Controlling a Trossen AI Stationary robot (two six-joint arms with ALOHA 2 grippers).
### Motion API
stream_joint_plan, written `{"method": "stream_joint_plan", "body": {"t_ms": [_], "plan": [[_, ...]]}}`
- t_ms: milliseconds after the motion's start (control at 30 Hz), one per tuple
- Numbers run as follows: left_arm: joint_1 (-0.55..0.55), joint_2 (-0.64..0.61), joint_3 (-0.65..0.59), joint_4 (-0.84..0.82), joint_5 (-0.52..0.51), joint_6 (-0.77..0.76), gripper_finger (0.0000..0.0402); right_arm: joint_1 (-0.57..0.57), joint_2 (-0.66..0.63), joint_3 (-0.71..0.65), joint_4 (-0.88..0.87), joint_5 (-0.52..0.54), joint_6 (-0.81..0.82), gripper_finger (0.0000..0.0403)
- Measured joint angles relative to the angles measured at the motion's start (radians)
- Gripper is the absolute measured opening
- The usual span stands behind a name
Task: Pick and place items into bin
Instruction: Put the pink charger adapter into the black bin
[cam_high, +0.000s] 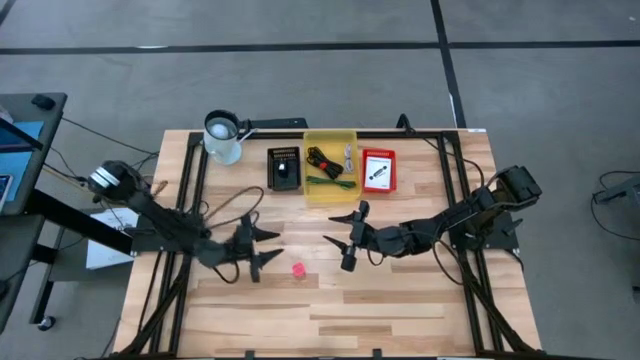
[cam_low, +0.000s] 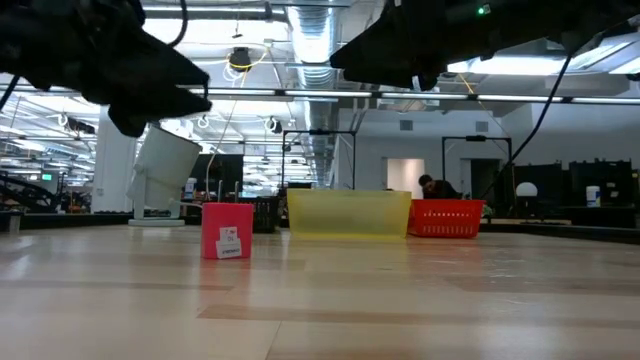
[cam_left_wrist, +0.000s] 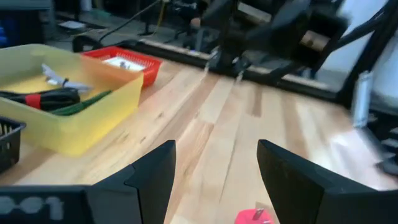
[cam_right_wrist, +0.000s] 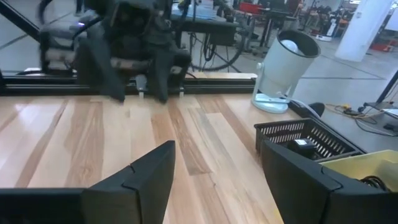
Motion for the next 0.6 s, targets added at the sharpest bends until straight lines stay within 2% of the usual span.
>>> {"method": "stream_joint_plan", "body": {"t_ms": [167, 300, 600], "plan": [[-0.012, 0.195, 0.112, 0.005, -0.115, -0.001, 0.0215, 0.002, 0.000, 0.000, 0.000, 0.000, 0.000, 0.0233], [-0.012, 0.301, 0.182, 0.002, -0.172, 0.007, 0.0215, 0.002, 0.000, 0.000, -0.006, 0.000, 0.000, 0.0233], [-0.026, 0.366, 0.212, 0.001, -0.200, -0.031, 0.0215, 0.003, 0.000, 0.000, -0.060, -0.001, 0.033, 0.0233]]}}
